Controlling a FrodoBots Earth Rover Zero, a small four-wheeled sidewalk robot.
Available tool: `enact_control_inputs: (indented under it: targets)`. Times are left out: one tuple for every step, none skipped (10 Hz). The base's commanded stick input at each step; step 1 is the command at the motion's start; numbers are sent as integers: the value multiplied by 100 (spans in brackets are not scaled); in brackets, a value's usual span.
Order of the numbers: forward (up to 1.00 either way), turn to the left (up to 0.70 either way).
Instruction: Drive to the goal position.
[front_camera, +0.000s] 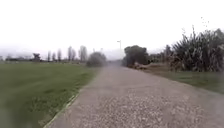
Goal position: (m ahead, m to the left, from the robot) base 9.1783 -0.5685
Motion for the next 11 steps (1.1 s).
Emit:
enact_control_inputs:
  targets:
    - [85,-3]
    - [85,-2]
    - [85,0]
    - [85,0]
    - [85,0]
    - [85,0]
    - [85,0]
    - [85,0]
    - [85,0]
    - [85,0]
    - [85,0]
